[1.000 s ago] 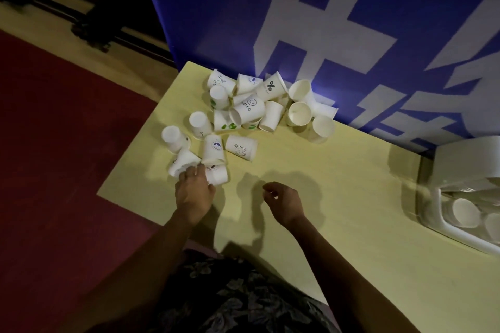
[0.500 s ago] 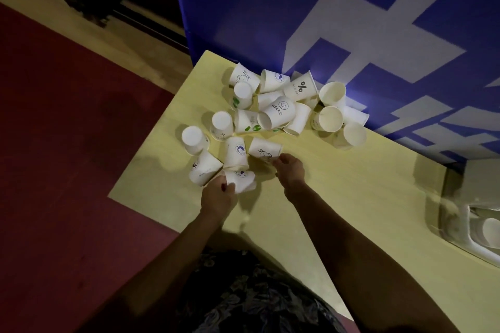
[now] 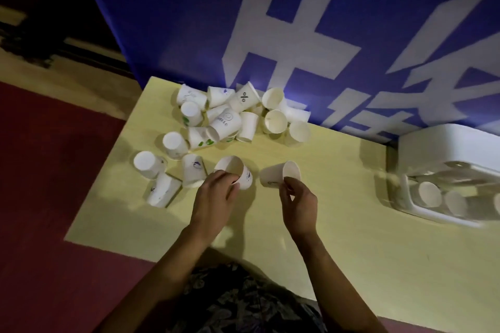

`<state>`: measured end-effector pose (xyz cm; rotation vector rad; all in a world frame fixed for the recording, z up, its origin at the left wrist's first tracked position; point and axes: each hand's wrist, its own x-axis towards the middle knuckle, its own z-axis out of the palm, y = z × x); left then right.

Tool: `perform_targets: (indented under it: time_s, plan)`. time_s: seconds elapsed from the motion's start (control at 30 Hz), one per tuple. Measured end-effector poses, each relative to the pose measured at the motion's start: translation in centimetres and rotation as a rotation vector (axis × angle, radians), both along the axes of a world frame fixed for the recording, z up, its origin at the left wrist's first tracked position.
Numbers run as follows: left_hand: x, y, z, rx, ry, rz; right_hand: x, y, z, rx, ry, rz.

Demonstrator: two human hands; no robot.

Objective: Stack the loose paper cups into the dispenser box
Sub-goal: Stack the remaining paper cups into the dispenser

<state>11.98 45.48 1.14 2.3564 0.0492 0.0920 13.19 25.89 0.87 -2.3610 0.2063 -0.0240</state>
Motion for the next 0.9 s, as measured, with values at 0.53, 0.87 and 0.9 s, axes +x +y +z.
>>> perform_targets:
  time_s: [0.53, 0.87, 0.9]
  plan:
    - [3.0, -25.5, 5.5, 0.119, -0.101, -0.214, -1.6, -23.9, 4.5, -0.241, -0.181, 0.018]
    - [3.7, -43.1, 5.6, 0.116, -0.045, -0.319, -1.9, -41.7, 3.7, -0.300, -0.163, -0.118]
    - [4.1, -44.5, 5.5, 0.120, -0.045, -0.334, -1.8, -43.0, 3.6, -0.309, -0.154, -0.130]
